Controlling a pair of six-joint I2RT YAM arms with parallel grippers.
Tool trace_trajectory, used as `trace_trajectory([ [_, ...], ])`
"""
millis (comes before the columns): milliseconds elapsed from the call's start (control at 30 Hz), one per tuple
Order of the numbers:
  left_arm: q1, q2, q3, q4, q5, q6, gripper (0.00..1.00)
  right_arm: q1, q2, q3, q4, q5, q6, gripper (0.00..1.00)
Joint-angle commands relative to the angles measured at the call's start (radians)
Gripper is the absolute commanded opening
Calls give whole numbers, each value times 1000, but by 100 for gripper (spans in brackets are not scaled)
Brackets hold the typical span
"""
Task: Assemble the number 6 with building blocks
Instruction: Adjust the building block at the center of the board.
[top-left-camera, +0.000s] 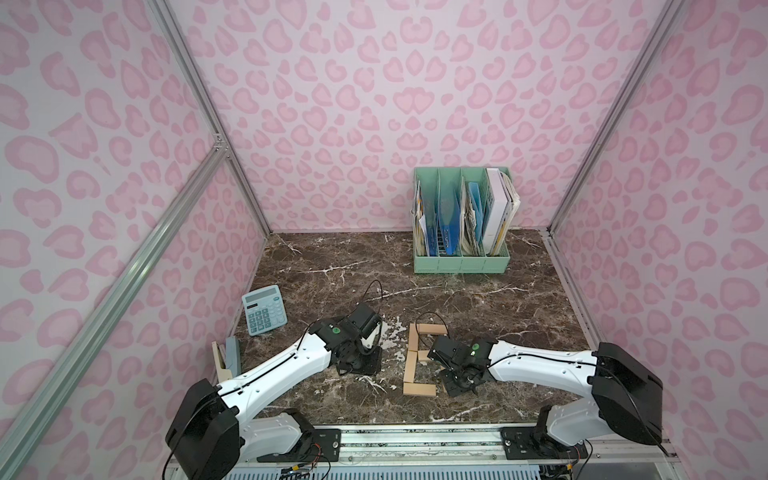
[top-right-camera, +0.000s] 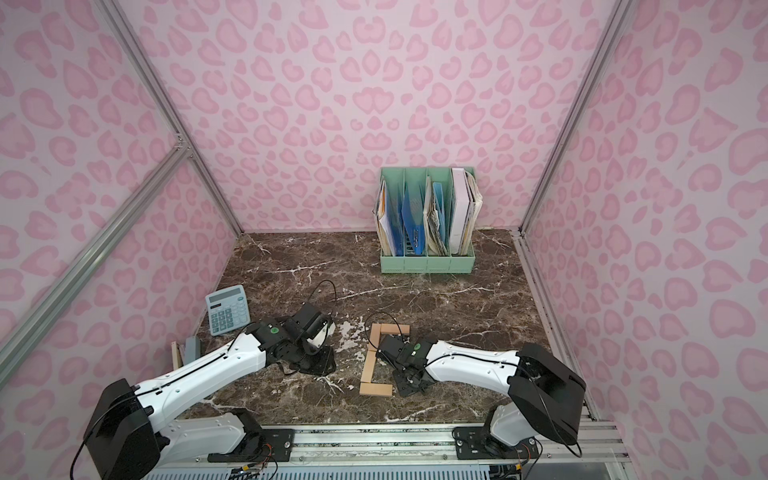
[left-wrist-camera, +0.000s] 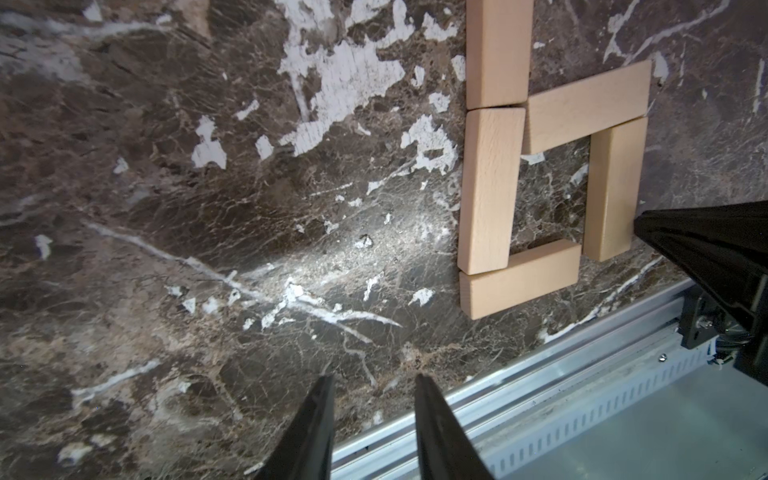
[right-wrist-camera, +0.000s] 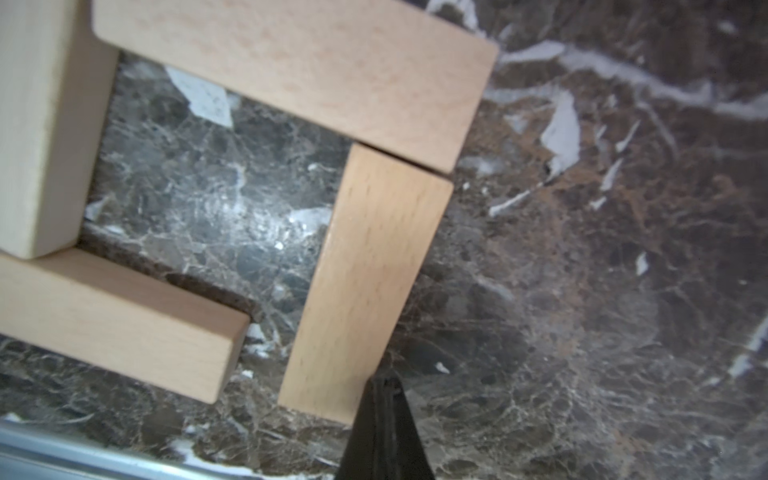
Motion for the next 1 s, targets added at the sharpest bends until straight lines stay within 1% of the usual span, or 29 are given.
trace_trajectory([
  [0, 1, -7, -3, -3, 2, 6, 37, 8, 0, 4, 3, -1, 16, 0],
  [500, 1, -11, -7, -2, 2, 4, 37, 20, 22, 26, 2, 15, 13, 0],
  [733, -1, 3, -3, 8, 3, 5, 37, 15, -8, 25, -49, 87, 42, 0],
  [867, 1, 17, 4, 17, 8, 9, 37, -3, 11, 29, -69, 131, 42, 0],
  [967, 1, 21, 8, 15, 8, 12, 37, -23, 25, 24, -49, 139, 28, 0],
])
